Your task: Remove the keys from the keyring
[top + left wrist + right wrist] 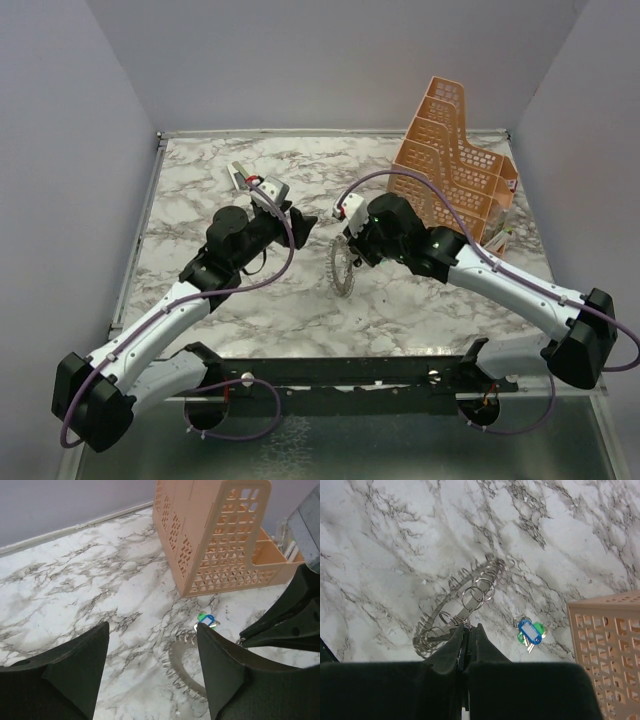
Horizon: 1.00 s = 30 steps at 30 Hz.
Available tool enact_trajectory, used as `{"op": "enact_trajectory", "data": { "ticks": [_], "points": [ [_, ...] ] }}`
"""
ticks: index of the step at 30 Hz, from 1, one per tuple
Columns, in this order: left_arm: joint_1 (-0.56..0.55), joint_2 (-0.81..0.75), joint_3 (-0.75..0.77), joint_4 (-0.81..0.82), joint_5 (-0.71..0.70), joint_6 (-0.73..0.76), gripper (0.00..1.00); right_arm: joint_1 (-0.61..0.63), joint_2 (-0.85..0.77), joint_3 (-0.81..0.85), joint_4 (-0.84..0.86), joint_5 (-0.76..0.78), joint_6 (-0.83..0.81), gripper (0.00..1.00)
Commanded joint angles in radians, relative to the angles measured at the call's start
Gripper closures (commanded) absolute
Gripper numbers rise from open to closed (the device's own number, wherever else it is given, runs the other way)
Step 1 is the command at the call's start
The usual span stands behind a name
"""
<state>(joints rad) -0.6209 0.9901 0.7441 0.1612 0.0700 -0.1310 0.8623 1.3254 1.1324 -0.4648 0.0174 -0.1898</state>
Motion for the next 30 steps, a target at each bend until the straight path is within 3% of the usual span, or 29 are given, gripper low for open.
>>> {"op": "enact_trajectory", "data": {
  "ticks": [1, 8, 13, 20, 25, 30],
  "points": [
    [0.039, -0.071, -0.049, 0.062, 0.211, 0.112, 0.3, 0.001, -0.074, -0.045, 0.046, 0.027, -0.028, 1.0],
    [0.036, -0.066, -0.095, 0.154, 0.36, 0.087, 0.33, 0.001, -0.099, -0.055, 0.048, 0.051, -0.032, 1.0],
    [-0.014, -0.023, -0.1, 0.17, 0.299, 0.021, 0.34, 0.001, -0.097, -0.1, 0.103, 0.043, 0.002, 1.0],
    [-0.025, 0.022, -0.094, 0.144, 0.273, 0.015, 0.48, 0.0, -0.15, -0.16, 0.168, 0.043, 0.059, 1.0],
    [-0.035, 0.044, -0.084, 0.047, 0.283, 0.052, 0.48, 0.0, -0.171, -0.192, 0.198, 0.018, 0.082, 1.0],
    [-0.075, 0.036, -0.121, 0.064, 0.303, 0.063, 0.47, 0.0, -0.164, -0.195, 0.201, 0.009, 0.096, 1.0]
  ]
}}
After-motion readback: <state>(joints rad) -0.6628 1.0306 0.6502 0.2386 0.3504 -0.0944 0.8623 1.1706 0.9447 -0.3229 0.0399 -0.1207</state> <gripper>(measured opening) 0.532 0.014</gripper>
